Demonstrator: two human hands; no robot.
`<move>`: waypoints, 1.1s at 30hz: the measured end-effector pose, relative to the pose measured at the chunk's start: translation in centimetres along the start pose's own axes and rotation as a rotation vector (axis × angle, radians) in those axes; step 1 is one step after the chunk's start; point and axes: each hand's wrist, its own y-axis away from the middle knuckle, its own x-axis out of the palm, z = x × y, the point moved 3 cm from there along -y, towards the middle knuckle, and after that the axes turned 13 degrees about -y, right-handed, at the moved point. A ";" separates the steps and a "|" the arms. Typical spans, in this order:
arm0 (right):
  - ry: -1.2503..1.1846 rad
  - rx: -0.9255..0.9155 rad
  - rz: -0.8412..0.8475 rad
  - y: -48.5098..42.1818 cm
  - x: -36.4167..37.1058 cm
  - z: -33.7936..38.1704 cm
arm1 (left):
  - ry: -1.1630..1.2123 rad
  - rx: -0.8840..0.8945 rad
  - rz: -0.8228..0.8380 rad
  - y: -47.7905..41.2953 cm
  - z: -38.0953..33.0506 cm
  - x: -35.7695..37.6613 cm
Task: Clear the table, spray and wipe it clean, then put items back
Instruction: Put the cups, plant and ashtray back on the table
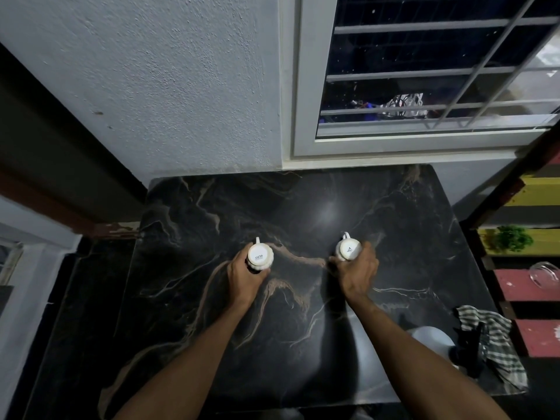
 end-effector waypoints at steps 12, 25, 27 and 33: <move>0.044 0.033 0.073 0.2 -0.8 0.6 | -0.028 -0.037 0.102 0.2 -0.4 0.0; 0.008 -0.149 -0.128 0.8 -8.9 6.9 | -0.106 0.382 -0.056 3.7 -13.7 1.2; -0.002 -0.151 -0.146 -0.3 -11.8 7.3 | -0.081 0.443 0.014 4.8 -17.8 2.9; 0.019 -0.112 -0.184 -5.0 -21.7 5.5 | -0.089 0.644 0.218 9.2 -29.5 10.6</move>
